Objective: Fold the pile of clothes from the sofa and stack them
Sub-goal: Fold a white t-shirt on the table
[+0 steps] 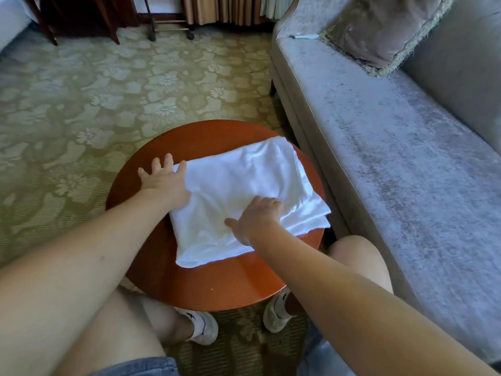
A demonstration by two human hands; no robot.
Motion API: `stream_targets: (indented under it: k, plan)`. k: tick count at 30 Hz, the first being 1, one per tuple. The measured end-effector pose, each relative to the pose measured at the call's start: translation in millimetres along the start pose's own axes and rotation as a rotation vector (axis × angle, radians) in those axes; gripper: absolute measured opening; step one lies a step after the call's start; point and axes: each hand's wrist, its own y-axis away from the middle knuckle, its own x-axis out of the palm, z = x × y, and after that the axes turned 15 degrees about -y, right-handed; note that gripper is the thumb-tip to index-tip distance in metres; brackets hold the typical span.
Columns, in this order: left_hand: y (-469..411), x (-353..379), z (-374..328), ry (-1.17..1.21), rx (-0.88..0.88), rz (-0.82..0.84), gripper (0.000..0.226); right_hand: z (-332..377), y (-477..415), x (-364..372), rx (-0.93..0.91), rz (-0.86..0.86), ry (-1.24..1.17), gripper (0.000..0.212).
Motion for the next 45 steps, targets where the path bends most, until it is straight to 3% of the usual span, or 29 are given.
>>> stream_targets:
  k: [3,6,10,15,24,31,35,40,45]
  plan:
    - [26.4,-2.8,-20.2,0.097,-0.014,0.082,0.079,-7.1,3.6,-10.0,-0.156,-0.028,-0.126,0.062]
    - [41.4,6.9,-37.7,0.29,-0.053,0.177,0.085,-35.2,-2.8,-2.2,-0.182,-0.239,-0.277,0.051]
    - [50.0,41.2,-46.7,0.376,-0.107,0.076,0.083,-71.8,-20.7,31.6,-0.007,-0.217,-0.442,0.064]
    - [57.7,66.2,-49.7,0.483,-0.191,-0.229,0.075,-82.5,-21.1,58.4,-0.026,-0.346,-0.525,0.07]
    - [52.1,69.4,-51.2,0.549,-0.284,-0.228,0.086,-78.4,-28.9,57.5,0.014,-0.451,-0.604,0.08]
    - [53.0,71.5,-50.3,0.551,-0.277,-0.269,0.083,-92.0,-55.4,-6.4,0.106,-0.247,-1.303,0.098]
    - [51.8,71.5,-50.4,0.547,-0.278,-0.283,0.081,-102.4,-63.2,-17.7,0.062,-0.136,-1.293,0.099]
    - [51.7,72.6,-50.0,0.548,-0.275,-0.297,0.079,-101.2,-62.8,-8.8,-0.11,-0.19,-1.198,0.082]
    - [51.4,73.5,-50.7,0.558,-0.277,-0.305,0.078,-95.9,-56.8,3.9,-0.121,-0.218,-1.089,0.07]
